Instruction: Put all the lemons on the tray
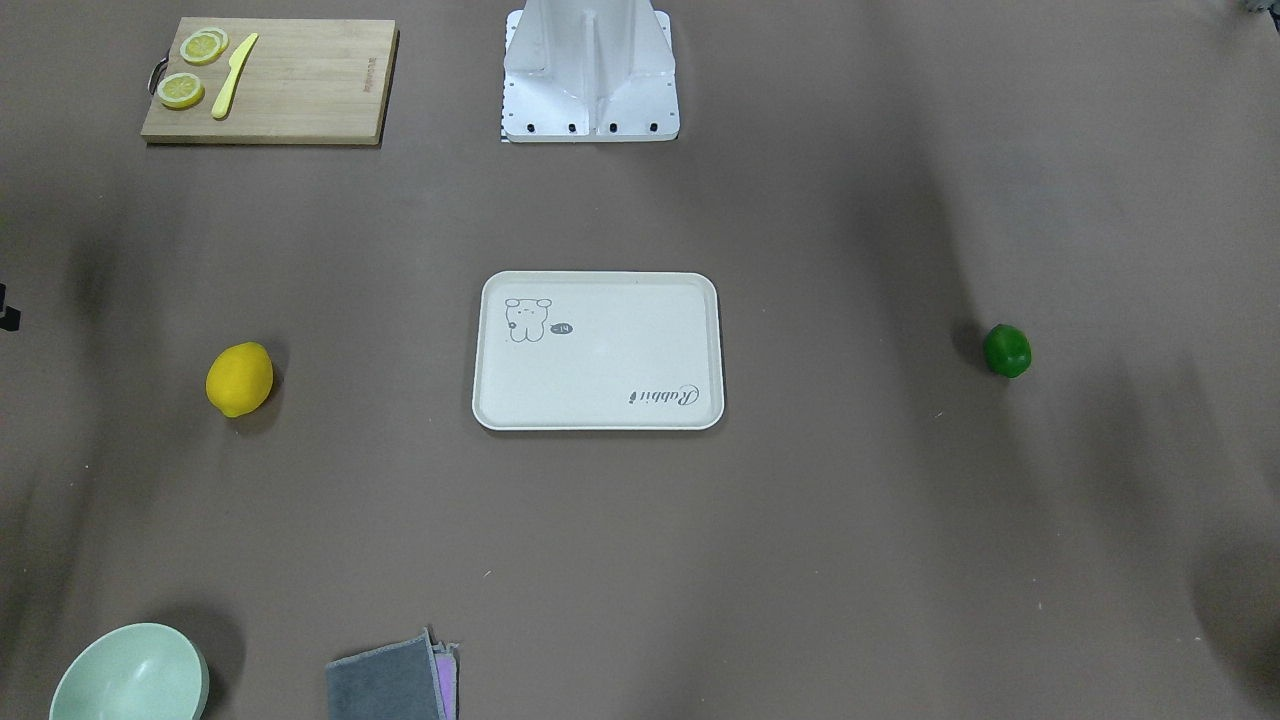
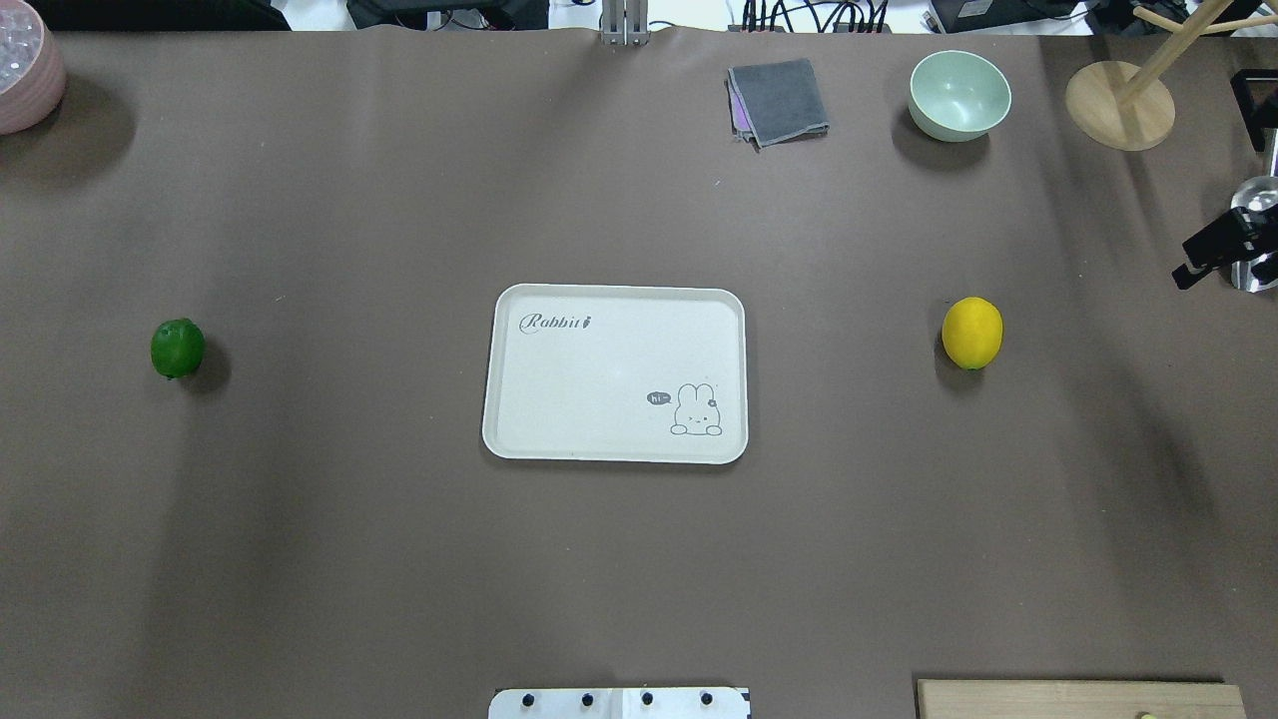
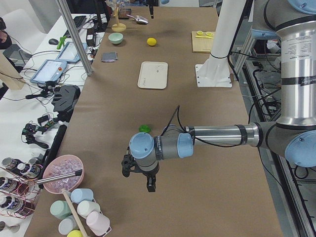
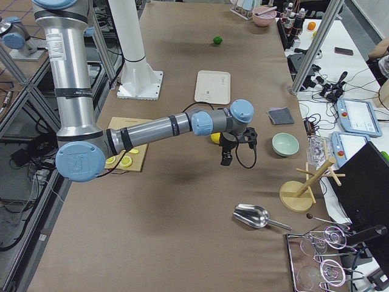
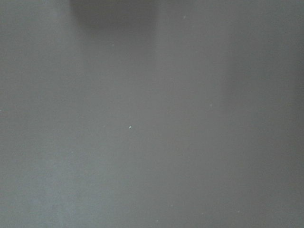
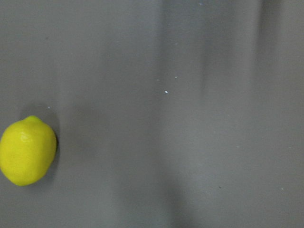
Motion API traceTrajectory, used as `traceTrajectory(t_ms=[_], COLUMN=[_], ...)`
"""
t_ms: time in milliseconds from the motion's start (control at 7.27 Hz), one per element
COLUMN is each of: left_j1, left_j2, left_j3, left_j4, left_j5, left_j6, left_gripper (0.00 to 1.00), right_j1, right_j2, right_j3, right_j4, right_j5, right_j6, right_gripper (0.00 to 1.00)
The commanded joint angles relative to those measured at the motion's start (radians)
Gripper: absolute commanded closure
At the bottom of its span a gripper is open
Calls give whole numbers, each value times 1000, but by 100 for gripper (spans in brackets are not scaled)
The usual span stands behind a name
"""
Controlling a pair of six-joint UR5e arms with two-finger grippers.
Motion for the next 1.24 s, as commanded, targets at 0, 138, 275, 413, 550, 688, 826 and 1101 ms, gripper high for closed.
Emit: traceTrajectory(t_ms=[0, 138, 275, 413, 550, 688, 826, 1101], left_j1=[33, 99, 171, 217, 257, 303, 357, 434], left_j2=[-100, -106, -176, -207, -224, -238, -253, -261], left_j3=[-40, -81, -80, -91, -102, -111, -126, -146], left_j4=[44, 44, 47, 44, 43, 38, 36, 11], left_j5=[-8, -6, -6, -11, -11, -11, -11, 1], left_j6=[-119, -173, -287, -378, -426, -475, -550, -656], left_gripper=[2, 2, 2, 2, 2, 2, 2, 2], right_j1=[-123, -175, -212, -238, -260, -281, -288, -288], right_j2=[22, 20, 22, 44, 63, 74, 80, 88], right_j3=[-1, -6, -13, -22, -30, -41, -53, -59], right_j4=[120, 199, 234, 234, 233, 233, 234, 237], right_j5=[-39, -63, -76, -103, -119, -119, -119, -117], right_j6=[142, 245, 281, 287, 313, 344, 346, 346], right_gripper=[1, 1, 1, 1, 1, 1, 1, 1])
